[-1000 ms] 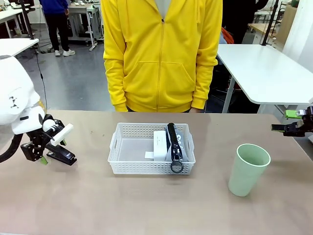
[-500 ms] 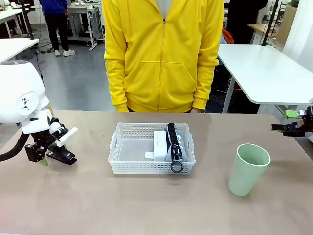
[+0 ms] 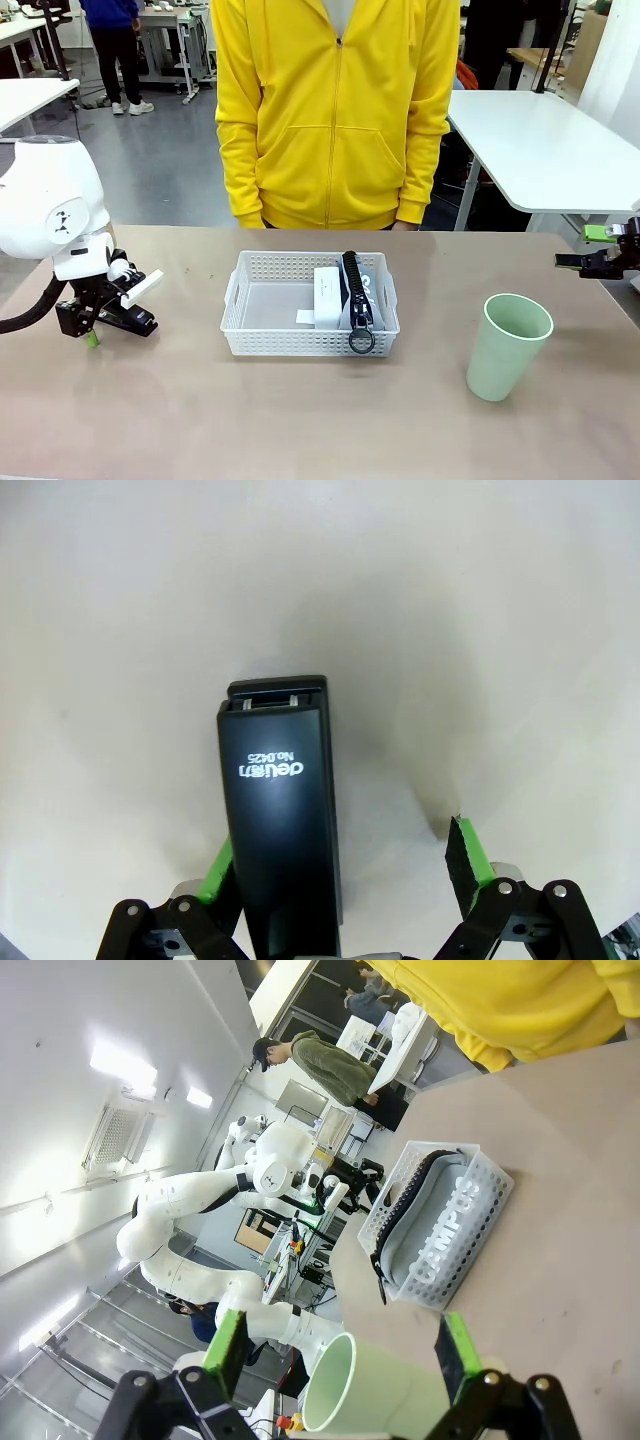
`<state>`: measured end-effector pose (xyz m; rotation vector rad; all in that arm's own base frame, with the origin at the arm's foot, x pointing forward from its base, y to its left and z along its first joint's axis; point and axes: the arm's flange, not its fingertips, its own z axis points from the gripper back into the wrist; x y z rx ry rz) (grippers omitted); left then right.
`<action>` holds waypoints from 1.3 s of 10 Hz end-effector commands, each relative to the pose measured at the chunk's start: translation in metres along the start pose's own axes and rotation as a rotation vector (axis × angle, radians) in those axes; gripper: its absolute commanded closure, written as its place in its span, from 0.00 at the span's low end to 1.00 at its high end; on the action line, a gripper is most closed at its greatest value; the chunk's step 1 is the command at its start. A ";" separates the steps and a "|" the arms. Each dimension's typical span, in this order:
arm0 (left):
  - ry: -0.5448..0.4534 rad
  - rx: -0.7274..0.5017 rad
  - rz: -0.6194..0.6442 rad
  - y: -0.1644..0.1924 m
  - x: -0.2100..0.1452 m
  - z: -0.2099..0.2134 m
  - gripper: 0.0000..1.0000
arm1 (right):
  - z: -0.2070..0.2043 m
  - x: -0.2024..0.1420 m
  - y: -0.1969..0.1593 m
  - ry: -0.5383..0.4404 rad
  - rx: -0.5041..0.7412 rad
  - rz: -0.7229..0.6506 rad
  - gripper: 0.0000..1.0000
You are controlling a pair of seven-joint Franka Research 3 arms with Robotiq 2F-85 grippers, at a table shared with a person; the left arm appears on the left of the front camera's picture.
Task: Efficiently arrange items inside the basket to fit them all.
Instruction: Pick up the Stapler and place it inside the Organizing basket.
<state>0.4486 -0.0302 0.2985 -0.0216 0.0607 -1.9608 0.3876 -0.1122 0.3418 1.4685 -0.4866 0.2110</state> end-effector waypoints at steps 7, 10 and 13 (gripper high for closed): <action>0.005 -0.002 -0.021 0.001 0.002 -0.002 0.76 | -0.001 0.002 0.004 0.005 0.004 -0.016 0.00; 0.004 -0.006 -0.013 0.002 0.002 -0.003 1.00 | -0.001 0.002 0.004 0.005 0.004 -0.016 0.00; -0.022 0.012 -0.001 -0.003 -0.001 0.006 1.00 | -0.001 0.002 0.004 0.005 0.004 -0.016 0.00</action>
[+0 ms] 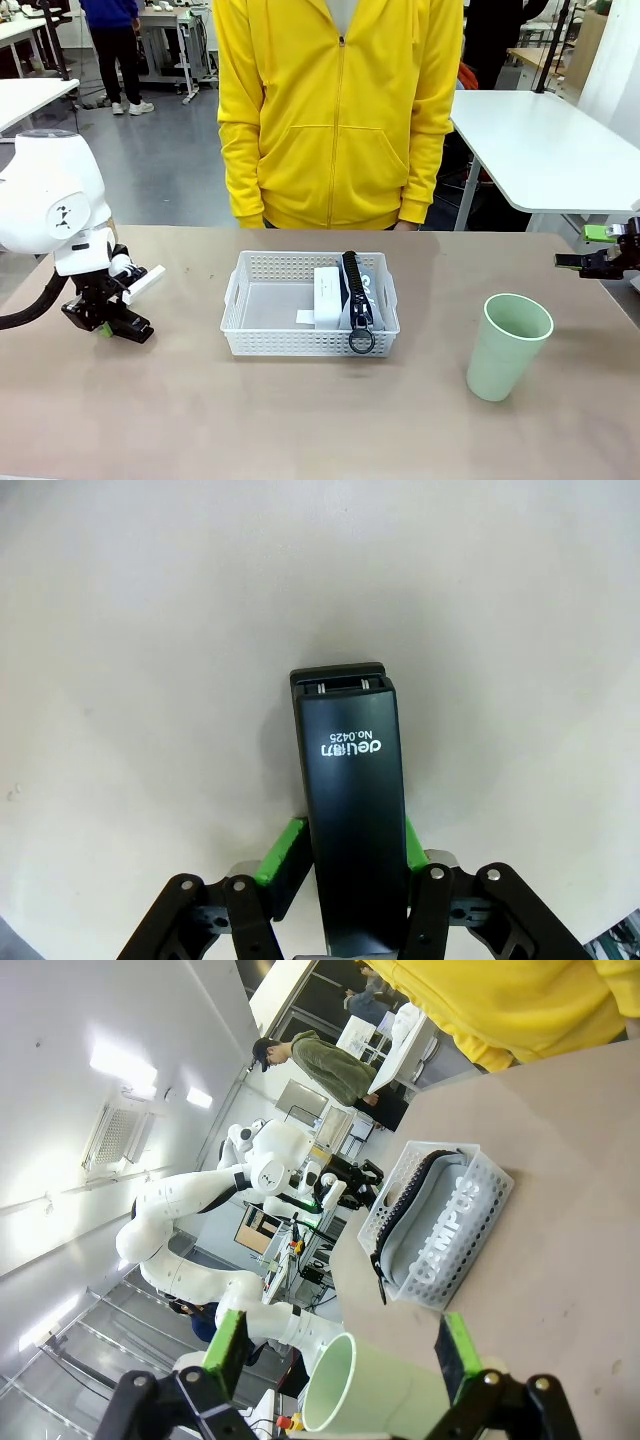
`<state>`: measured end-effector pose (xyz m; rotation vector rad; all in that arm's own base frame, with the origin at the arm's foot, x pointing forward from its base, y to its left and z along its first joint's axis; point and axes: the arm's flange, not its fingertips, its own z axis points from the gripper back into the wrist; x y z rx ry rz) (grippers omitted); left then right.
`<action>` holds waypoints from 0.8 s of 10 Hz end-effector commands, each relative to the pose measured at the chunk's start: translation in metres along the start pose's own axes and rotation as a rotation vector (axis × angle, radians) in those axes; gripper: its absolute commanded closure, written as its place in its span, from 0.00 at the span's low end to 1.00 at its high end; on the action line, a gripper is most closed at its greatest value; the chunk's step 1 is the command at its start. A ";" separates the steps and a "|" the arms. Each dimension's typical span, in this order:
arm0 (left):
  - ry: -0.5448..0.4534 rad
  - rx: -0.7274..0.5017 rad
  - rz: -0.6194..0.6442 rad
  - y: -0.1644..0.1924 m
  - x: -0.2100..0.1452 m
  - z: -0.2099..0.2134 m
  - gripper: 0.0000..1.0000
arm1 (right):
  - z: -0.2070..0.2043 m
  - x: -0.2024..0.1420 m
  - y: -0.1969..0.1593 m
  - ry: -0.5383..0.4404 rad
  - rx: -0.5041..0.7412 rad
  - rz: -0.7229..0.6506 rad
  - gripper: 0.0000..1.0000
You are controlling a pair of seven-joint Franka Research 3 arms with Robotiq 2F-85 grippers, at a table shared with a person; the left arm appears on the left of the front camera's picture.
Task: Efficiently arrange items inside the basket to fit them all.
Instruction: Pick up the Stapler and place it inside the Organizing basket.
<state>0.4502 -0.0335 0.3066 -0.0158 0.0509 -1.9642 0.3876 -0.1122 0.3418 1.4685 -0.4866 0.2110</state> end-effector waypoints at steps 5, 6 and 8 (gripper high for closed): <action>-0.317 0.168 0.355 -0.073 -0.042 0.128 1.00 | -0.001 0.002 0.004 0.005 0.004 -0.016 0.00; -0.347 0.183 0.411 -0.081 -0.052 0.138 1.00 | -0.001 0.002 0.004 0.005 0.004 -0.016 0.00; -0.428 0.204 0.468 -0.090 -0.076 0.142 1.00 | -0.001 0.002 0.004 0.005 0.004 -0.016 0.00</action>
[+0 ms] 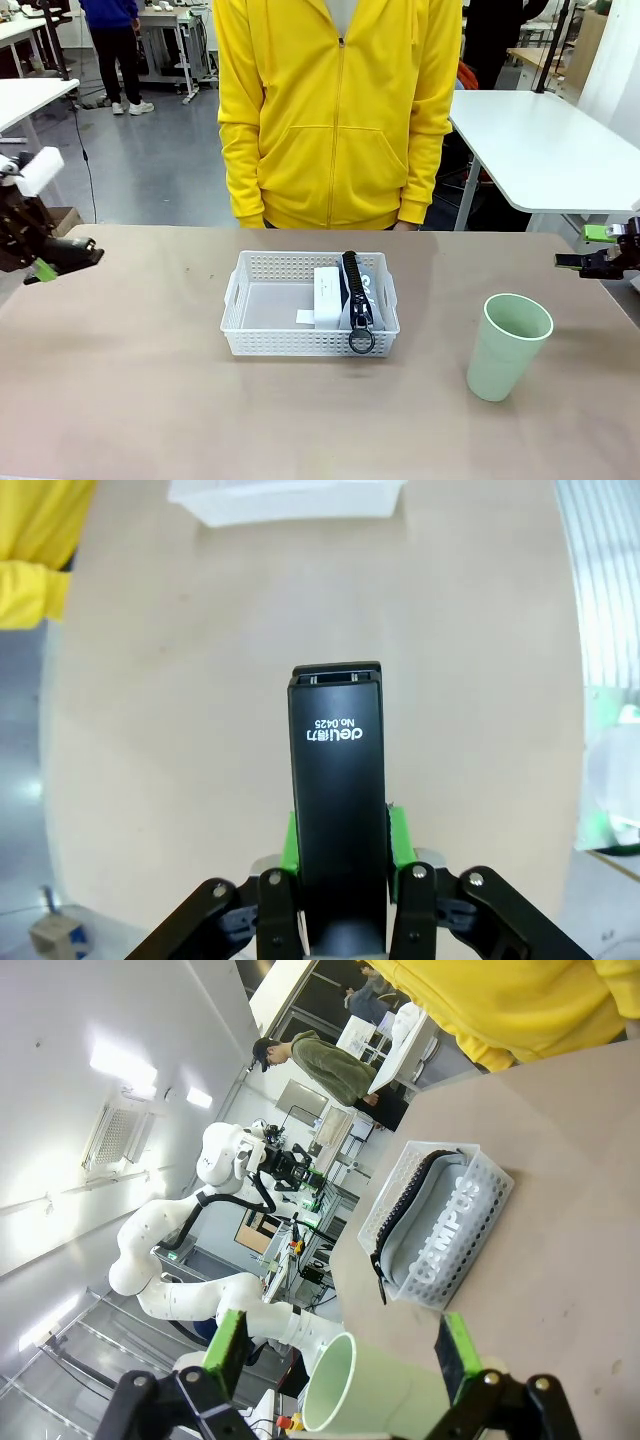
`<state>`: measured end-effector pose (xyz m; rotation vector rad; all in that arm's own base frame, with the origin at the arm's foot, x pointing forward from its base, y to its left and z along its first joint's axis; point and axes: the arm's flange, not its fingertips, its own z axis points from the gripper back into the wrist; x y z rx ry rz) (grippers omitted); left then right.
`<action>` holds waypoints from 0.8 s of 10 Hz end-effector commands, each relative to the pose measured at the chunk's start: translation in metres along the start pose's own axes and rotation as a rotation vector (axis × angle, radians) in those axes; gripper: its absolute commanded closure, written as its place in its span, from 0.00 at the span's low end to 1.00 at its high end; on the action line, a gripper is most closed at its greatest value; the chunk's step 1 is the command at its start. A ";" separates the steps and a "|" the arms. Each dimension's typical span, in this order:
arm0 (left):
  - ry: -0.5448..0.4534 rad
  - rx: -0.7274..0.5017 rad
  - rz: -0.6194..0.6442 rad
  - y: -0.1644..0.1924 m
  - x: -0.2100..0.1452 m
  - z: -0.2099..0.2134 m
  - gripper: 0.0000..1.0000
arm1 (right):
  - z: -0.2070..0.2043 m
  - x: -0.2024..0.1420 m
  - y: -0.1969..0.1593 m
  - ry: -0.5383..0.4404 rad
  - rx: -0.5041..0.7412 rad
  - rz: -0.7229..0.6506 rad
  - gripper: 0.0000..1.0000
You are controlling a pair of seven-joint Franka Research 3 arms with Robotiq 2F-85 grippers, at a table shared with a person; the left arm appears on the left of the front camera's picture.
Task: Efficiently arrange items inside the basket to fit them all.
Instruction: Pick up the Stapler and place it inside the Organizing basket.
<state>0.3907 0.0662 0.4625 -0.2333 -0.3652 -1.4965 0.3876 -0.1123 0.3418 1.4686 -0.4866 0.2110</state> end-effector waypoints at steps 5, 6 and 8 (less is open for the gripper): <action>0.000 0.000 0.000 0.000 0.000 0.000 1.00 | -0.001 0.002 0.004 0.005 0.004 -0.016 0.00; 0.000 0.000 0.000 0.000 0.000 0.000 1.00 | -0.001 0.002 0.004 0.005 0.004 -0.016 0.00; -0.061 -0.010 -0.041 0.003 0.041 0.009 0.63 | -0.001 0.002 0.004 0.005 0.004 -0.016 0.00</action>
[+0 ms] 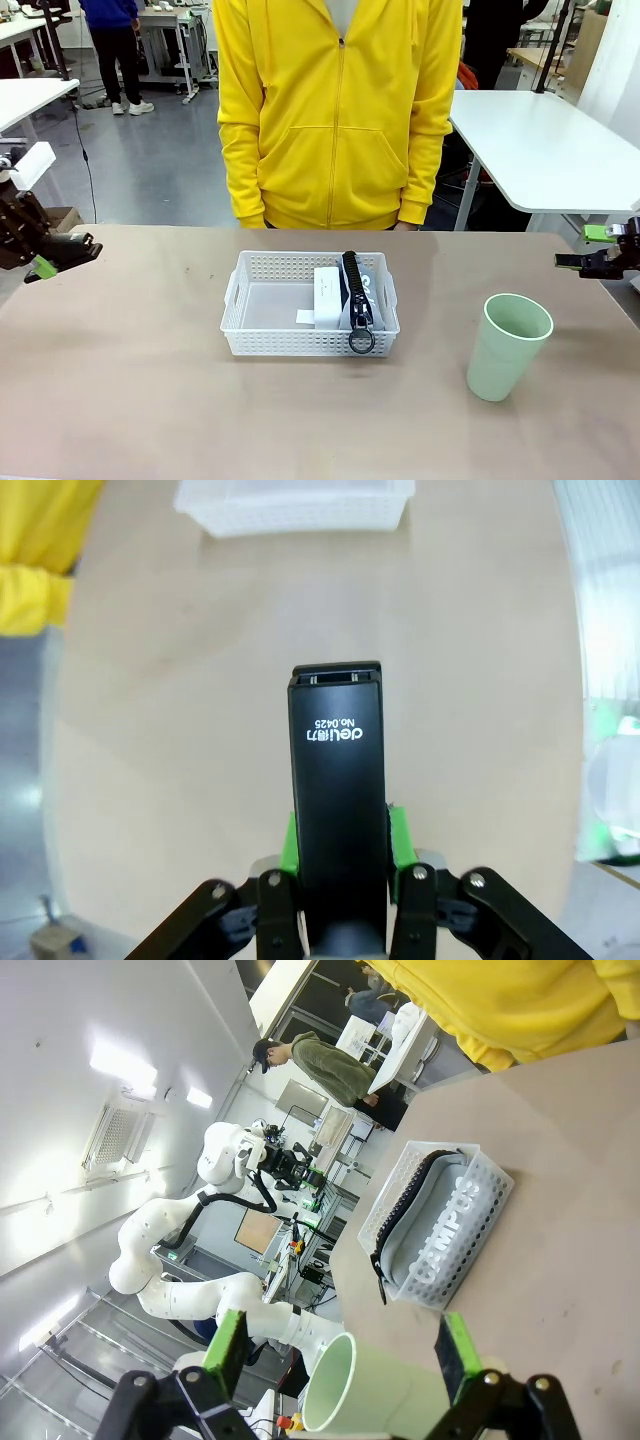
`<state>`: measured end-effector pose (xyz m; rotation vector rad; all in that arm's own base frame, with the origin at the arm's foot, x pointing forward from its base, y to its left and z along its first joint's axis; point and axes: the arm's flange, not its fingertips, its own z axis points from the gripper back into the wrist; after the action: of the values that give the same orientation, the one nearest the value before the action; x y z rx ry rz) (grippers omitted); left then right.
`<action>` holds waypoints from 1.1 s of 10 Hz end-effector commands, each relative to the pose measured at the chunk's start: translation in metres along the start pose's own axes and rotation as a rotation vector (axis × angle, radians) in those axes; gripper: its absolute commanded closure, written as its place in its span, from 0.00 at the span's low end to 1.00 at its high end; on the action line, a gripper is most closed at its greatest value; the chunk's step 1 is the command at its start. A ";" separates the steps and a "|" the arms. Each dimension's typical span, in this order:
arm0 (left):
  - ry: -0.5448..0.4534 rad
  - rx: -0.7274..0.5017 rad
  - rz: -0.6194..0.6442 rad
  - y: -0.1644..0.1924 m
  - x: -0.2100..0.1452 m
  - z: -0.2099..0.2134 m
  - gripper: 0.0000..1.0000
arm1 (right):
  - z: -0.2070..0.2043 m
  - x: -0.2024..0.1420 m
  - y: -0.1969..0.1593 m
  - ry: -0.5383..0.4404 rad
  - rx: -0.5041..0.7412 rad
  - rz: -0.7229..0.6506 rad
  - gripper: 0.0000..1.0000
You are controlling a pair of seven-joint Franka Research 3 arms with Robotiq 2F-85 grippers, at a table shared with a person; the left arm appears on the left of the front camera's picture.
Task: Efficiently arrange items inside the basket to fit them all.
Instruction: Pick up the Stapler and place it inside the Organizing basket.
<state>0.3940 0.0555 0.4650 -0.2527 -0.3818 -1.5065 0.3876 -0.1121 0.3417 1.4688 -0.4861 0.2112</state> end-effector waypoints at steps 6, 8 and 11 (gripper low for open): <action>0.182 -0.148 -0.225 0.024 0.271 -0.074 0.63 | -0.001 0.003 0.004 0.004 0.004 -0.016 0.00; 0.193 -0.217 -0.189 0.017 0.295 -0.121 0.63 | -0.001 0.003 0.004 0.004 0.004 -0.016 0.00; 0.322 -0.089 -0.045 0.014 0.306 -0.172 0.63 | -0.001 0.003 0.004 0.004 0.004 -0.016 0.00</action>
<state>0.4321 -0.2849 0.4293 -0.1585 -0.0686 -1.6444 0.3877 -0.1122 0.3418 1.4688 -0.4863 0.2112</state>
